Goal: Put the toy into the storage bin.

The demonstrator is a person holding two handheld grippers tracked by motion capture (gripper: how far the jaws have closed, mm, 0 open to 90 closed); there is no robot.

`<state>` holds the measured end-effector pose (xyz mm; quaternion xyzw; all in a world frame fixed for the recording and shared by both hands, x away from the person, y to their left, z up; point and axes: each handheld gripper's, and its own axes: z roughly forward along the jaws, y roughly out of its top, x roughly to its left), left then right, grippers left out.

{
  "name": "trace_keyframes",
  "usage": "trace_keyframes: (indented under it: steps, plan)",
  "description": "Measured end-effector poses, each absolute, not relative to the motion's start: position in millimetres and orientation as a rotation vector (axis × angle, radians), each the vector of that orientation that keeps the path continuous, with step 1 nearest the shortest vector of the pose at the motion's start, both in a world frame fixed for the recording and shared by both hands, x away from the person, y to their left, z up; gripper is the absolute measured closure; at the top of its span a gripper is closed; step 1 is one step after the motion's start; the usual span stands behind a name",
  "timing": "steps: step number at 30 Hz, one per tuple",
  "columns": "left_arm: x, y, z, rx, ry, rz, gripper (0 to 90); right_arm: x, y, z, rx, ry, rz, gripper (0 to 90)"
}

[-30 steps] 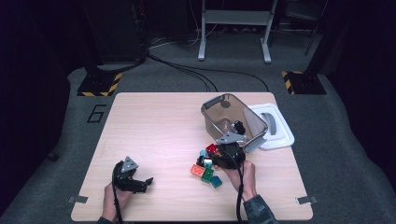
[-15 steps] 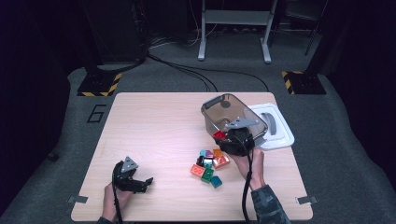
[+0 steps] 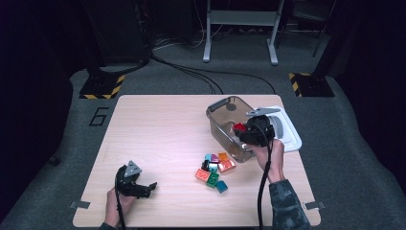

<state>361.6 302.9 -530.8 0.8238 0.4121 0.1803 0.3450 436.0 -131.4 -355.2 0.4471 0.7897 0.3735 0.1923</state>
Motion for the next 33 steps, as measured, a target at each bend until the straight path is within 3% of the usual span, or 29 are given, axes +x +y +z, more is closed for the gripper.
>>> trace_keyframes:
  steps: [33]
  plan:
    - [361.7,302.9,-530.9,2.139,1.07,0.468,1.5,429.5,-147.2,-377.0,1.408,2.336,0.816,55.7]
